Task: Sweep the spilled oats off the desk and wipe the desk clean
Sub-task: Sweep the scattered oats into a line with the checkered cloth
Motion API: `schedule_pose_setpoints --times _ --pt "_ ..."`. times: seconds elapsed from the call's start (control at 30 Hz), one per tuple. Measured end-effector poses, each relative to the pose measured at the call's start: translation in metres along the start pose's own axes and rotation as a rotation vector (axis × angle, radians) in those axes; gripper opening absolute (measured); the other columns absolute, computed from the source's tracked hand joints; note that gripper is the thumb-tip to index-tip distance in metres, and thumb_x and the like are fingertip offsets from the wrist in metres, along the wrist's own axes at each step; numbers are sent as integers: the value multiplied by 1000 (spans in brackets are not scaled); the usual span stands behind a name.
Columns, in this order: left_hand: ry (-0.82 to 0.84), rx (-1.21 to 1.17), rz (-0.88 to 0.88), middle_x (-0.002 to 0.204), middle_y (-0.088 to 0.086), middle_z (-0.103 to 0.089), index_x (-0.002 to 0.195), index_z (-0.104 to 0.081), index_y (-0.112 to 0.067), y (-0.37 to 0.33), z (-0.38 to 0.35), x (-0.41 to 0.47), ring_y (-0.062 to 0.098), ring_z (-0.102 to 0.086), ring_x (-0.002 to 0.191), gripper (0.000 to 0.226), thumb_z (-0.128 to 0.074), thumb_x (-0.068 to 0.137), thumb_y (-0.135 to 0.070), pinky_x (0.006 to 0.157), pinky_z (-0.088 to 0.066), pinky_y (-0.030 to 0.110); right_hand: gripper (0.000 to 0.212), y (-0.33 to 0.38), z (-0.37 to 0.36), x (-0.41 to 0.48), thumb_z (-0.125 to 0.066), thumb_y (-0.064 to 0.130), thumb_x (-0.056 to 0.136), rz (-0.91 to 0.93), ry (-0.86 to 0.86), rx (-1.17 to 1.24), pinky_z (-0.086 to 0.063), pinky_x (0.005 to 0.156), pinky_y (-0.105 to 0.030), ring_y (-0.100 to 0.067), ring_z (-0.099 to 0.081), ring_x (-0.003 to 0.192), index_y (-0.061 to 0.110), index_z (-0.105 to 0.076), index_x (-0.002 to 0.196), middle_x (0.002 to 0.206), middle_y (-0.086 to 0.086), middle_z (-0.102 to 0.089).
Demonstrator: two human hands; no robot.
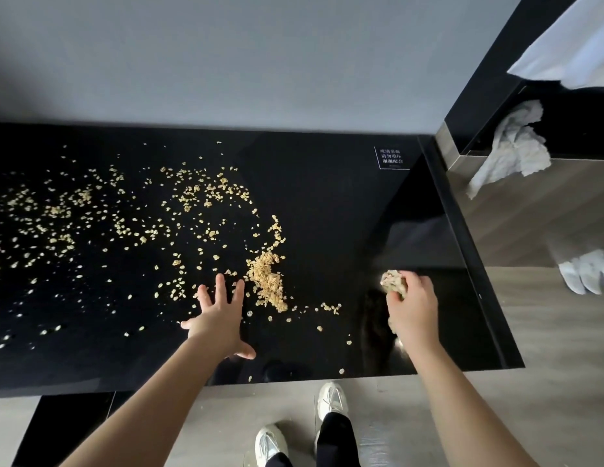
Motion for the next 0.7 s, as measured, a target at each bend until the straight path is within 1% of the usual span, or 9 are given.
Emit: schedule_pose_setpoints --times 0.03,0.1,0.17,0.23,0.3,0.37,0.43,0.57,0.7 --pt "0 8 -4 154 7 32 148 24 -29 0 0 -1 42 14 144 141 -80 59 -62 101 -36 67 27 -5 -8 -6 -62 4 86 -46 25 -30 -42 73 -28 -33 -59 92 5 -60 112 111 -13 -53" --pt "-5 18 -11 154 7 32 148 24 -29 2 -1 -1 41 14 144 140 -80 59 -62 101 -38 65 20 -4 -29 -18 -63 5 85 -73 45 -35 -36 71 -28 -37 -59 88 2 -59 104 109 -15 -53" --pt "-13 27 -18 154 6 31 148 23 -30 3 -2 -1 41 14 144 140 -79 59 -63 100 -39 64 13 12 -48 -25 -62 5 84 -56 43 22 -35 69 -27 -35 -59 83 1 -60 96 105 -15 -53" --pt "-16 30 -21 155 6 31 148 22 -30 4 -3 -1 40 14 145 139 -79 59 -63 100 -39 63 9 35 -67 -35 -62 4 83 15 71 60 -34 66 -22 -29 -57 77 1 -60 91 103 -13 -53" --pt "-31 30 -28 155 6 30 148 21 -31 5 -5 0 40 14 145 139 -79 58 -63 100 -41 62 6 59 -88 -48 -61 6 85 97 130 93 -31 59 -12 -18 -50 71 2 -60 89 102 -10 -53" --pt "-42 23 -34 155 4 29 149 20 -33 7 -6 0 39 13 145 138 -80 58 -63 98 -44 60 6 81 -107 -60 -59 6 88 158 200 146 -34 56 -6 -10 -47 72 2 -61 92 104 -9 -53" --pt "-45 19 -39 155 3 29 149 19 -34 9 -7 1 38 13 145 138 -81 58 -61 97 -46 58 10 97 -119 -65 -59 5 89 182 269 208 -38 58 -4 -8 -50 76 2 -63 98 106 -8 -56" --pt "-28 26 -56 156 3 28 149 18 -34 12 -9 -1 40 11 145 138 -83 58 -58 97 -47 56 13 105 -104 -58 -58 5 90 101 373 300 -41 62 -6 -8 -54 81 5 -65 101 104 -4 -56" --pt "-30 44 -74 156 3 28 149 17 -34 15 -9 -7 40 10 145 136 -83 59 -57 95 -50 51 12 81 -53 -54 -59 0 86 119 218 315 -36 65 -1 -2 -52 74 5 -66 93 93 0 -53"
Point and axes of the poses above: each hand's wrist, its own x-axis towards the middle knuckle, its own z-axis out of the back of the hand, y = z × x, the point moved 1 cm from there along x, towards the middle knuckle
